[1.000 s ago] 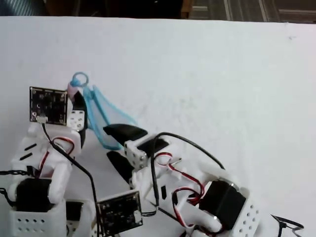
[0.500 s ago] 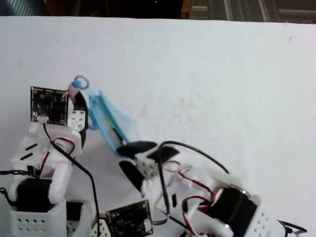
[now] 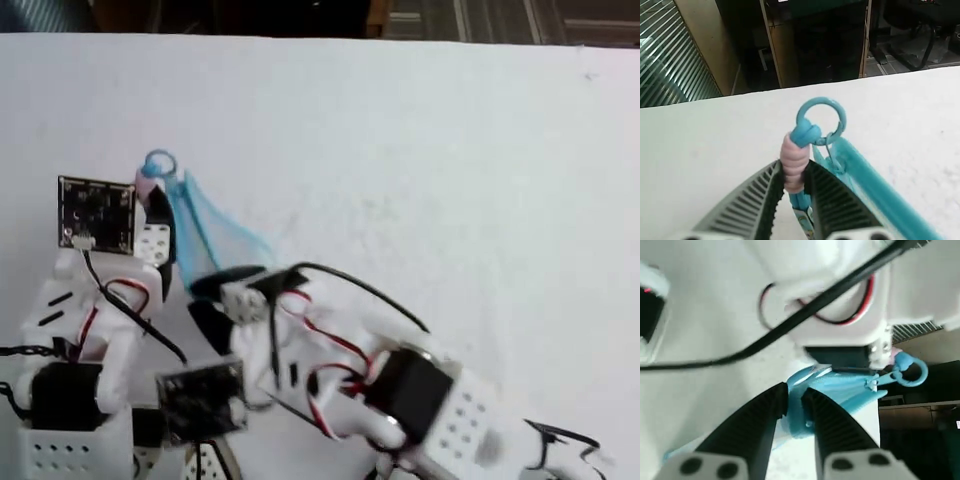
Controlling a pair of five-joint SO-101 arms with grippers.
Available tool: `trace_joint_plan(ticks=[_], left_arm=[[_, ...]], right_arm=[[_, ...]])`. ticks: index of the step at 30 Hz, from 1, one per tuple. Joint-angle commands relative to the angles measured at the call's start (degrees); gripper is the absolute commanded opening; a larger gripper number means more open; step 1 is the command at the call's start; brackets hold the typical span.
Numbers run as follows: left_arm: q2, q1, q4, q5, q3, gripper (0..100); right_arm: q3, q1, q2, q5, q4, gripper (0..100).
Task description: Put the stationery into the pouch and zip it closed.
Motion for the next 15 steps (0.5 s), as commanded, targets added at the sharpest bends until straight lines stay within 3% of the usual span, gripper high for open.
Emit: trace_joint_plan(ticks=[1, 6, 15], left_arm=[[0.2, 2.9, 2.3, -0.4, -3.0, 2], [0.3, 4.3, 4.0, -2.4, -3.5, 2], [0.1, 4.6, 5.8, -2.5, -3.9, 2]], right_arm=[[-3.4, 0.0, 6.6, -3.9, -5.7, 1.6], [-10.3, 1.4, 16.0, -11.3, -10.2, 1.6], [-12.0, 6.1, 22.4, -16.3, -19.6, 1.6]])
